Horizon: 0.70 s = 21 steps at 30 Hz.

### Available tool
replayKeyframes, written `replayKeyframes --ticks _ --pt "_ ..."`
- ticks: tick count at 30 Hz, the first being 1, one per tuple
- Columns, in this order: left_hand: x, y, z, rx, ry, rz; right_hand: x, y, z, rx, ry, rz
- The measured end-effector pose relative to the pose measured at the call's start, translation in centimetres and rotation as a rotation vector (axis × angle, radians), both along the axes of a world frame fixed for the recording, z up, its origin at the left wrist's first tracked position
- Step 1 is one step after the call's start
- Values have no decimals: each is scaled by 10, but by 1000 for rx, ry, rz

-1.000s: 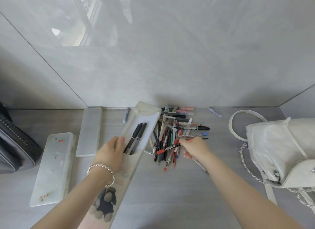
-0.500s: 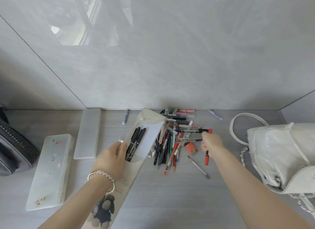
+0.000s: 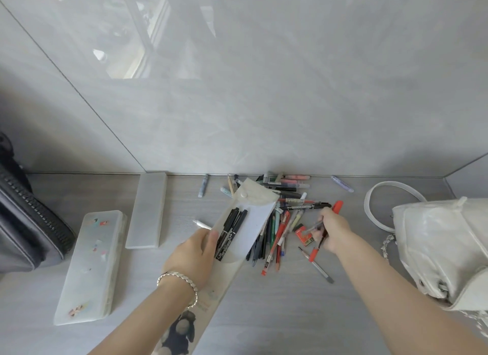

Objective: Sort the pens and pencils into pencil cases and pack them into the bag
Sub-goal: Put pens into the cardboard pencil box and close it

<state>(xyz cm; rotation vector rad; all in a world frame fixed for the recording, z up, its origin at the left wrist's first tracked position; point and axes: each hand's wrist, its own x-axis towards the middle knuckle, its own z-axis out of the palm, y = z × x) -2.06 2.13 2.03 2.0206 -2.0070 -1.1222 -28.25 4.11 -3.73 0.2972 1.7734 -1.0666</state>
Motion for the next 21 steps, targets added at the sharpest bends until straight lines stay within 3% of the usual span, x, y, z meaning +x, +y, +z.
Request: replayKeyframes --ticks 3,7,12,15,17,21 --pt "-6 3 0 30 -32 -44 20 7 55 -462 -207 -193" --pt "-21 10 3 26 -11 -105 64 16 115 -885 -134 -144" --pt "-32 16 12 -22 105 -115 100 28 99 -794 218 249" --pt "-32 15 15 -27 134 -111 93 32 85 -792 424 368" --pt "-32 17 16 -26 146 -105 88 35 79 -813 651 426" --pt "-32 19 15 -20 198 -79 92 36 68 -665 1181 852"
